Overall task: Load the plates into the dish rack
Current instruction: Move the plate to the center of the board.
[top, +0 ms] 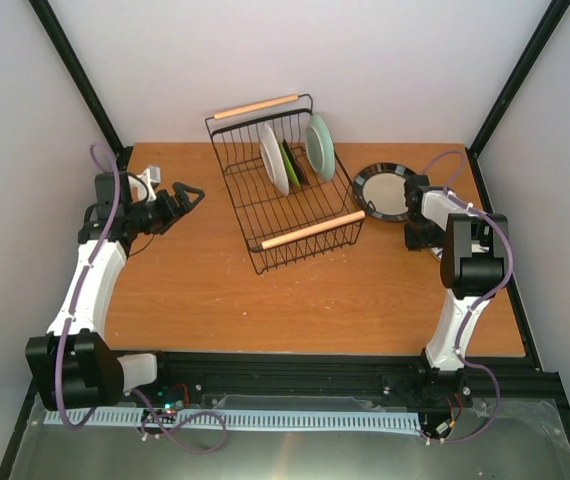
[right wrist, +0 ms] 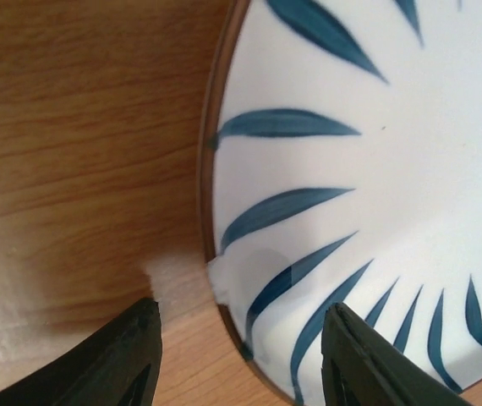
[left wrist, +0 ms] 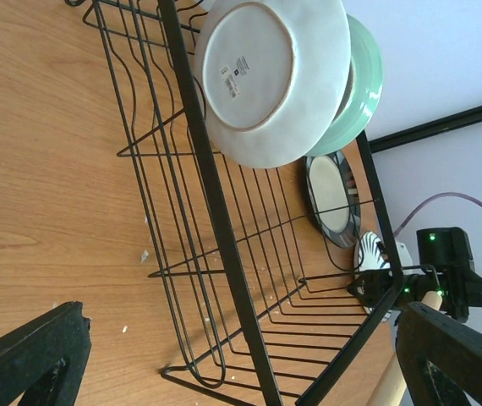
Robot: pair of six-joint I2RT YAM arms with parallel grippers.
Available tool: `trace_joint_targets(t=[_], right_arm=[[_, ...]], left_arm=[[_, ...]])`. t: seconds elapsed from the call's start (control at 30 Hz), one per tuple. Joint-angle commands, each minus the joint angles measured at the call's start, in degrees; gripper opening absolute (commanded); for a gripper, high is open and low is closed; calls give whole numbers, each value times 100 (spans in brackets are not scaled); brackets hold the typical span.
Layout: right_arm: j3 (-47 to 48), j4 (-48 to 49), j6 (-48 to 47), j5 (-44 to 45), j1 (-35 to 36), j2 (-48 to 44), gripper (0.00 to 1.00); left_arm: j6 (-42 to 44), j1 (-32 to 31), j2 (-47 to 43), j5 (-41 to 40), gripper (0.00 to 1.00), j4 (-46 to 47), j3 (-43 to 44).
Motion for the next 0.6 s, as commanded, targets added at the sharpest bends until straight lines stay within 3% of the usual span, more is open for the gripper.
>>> trace_joint_targets(t=[0.0,0.1,0.47,0.57], right_arm=[[-82,304,-55,-3,-155,218,52],[-214,399,-101,-147,-238,239,46],[-600,553,-72,-760,-318,224,6],[-827,586,-52,-863,-316,105,3]], left_arm=[[188,-15,116,-64,100,-52,175],[216,-15,194,-66,100,-69,254],[290,-8,375,-83,100,-117,431],[296,-13,395,-69,100,-118,469]])
